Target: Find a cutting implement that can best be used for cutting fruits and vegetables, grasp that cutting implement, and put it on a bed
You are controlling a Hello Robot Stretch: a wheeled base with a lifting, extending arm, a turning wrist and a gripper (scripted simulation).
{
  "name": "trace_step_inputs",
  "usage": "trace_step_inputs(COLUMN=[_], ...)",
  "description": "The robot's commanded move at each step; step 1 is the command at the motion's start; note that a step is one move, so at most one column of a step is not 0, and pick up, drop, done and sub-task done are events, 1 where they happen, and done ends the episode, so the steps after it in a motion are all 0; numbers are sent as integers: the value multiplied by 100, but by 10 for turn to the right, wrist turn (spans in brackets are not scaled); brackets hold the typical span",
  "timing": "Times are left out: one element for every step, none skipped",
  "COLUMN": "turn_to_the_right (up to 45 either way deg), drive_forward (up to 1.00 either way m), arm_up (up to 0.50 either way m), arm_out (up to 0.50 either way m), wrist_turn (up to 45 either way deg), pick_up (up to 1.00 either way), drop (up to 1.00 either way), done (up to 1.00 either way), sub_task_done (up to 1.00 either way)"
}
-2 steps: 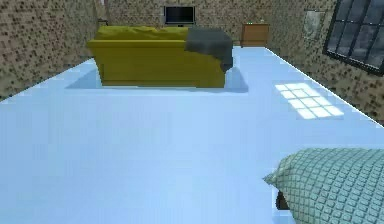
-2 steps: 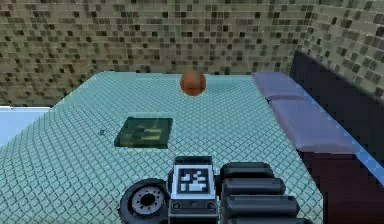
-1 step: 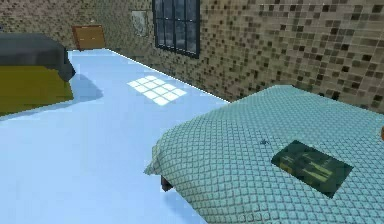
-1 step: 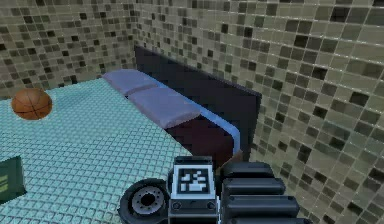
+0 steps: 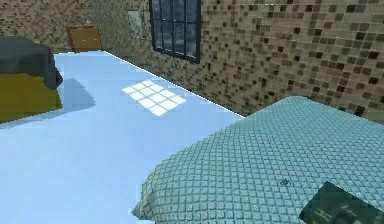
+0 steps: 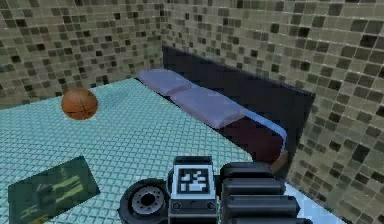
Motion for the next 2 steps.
trace_step_inputs(turn_to_the_right=[450,450], drive_forward=[0,0], arm_up=[0,0], arm_out=[0,0], wrist_turn=[0,0], pick_up=[0,0], drop=[0,0], done=[0,0], sub_task_done=[0,0])
